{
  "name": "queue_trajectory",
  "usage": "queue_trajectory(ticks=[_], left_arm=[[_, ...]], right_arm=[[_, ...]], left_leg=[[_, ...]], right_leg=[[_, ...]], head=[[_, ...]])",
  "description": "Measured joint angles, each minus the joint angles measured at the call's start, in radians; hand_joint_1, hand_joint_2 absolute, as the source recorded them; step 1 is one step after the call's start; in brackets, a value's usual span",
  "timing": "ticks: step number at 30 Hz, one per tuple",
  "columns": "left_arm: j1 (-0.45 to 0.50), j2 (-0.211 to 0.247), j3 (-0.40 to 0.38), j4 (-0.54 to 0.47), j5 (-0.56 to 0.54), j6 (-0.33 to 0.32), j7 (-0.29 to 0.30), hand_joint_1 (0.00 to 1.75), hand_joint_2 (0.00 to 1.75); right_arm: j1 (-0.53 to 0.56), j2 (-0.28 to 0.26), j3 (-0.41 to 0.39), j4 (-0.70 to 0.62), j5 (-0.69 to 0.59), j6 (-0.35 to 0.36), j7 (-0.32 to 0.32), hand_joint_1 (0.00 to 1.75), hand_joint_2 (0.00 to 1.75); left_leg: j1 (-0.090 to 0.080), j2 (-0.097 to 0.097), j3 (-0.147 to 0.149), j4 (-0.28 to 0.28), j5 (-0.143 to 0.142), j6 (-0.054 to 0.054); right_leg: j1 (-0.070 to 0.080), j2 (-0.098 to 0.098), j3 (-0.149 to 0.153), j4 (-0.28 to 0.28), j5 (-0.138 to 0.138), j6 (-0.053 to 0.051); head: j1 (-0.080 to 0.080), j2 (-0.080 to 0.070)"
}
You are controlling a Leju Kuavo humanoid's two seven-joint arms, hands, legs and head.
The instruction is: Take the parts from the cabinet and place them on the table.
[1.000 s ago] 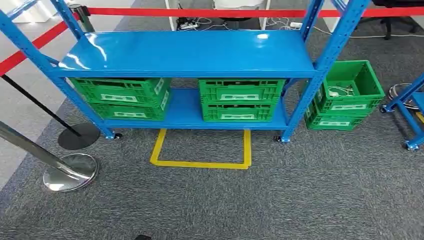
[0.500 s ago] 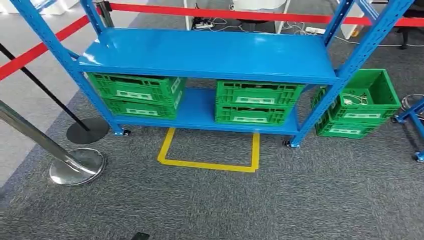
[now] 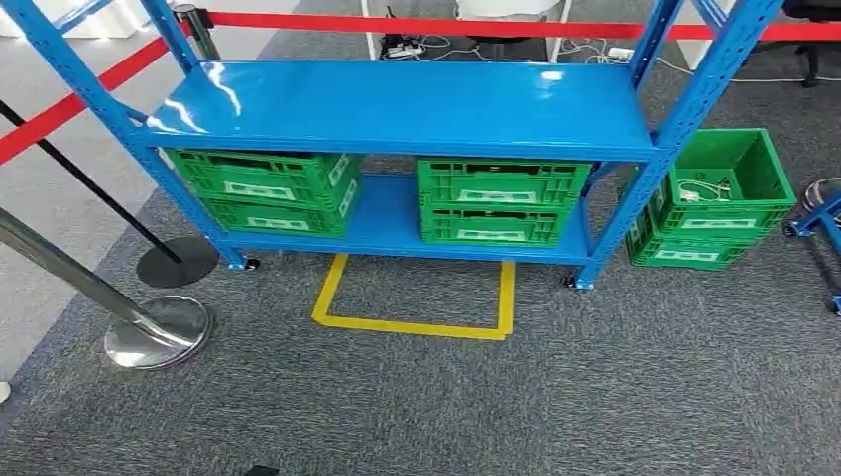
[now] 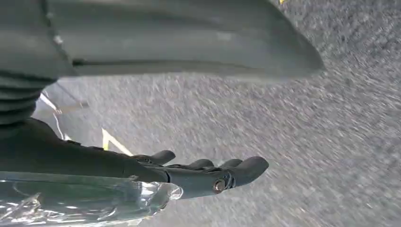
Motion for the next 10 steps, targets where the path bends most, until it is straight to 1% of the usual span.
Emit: queue_trajectory(ticks=[4, 10], left_arm=[[0.015, 0.019, -0.067, -0.014, 0.081, -0.024, -0.009, 0.00, 0.00], [0.038, 0.048, -0.166, -0.035, 0.199, -0.060, -0.021, 0.00, 0.00]], right_arm=[[0.012, -0.016, 0.023, -0.015, -0.101, 0.050, -0.008, 0.00, 0.00], [0.027, -0.038, 0.059, -0.039, -0.251, 0.122, -0.022, 0.00, 0.00]], left_leg=[[-0.001, 0.000, 0.000, 0.000, 0.000, 0.000], [-0.005, 0.000, -0.001, 0.000, 0.001, 0.002]], right_leg=[[-0.001, 0.000, 0.001, -0.001, 0.001, 0.000], [-0.006, 0.000, 0.002, -0.005, 0.004, 0.003]], head=[[0.000, 0.000], [0.000, 0.000]])
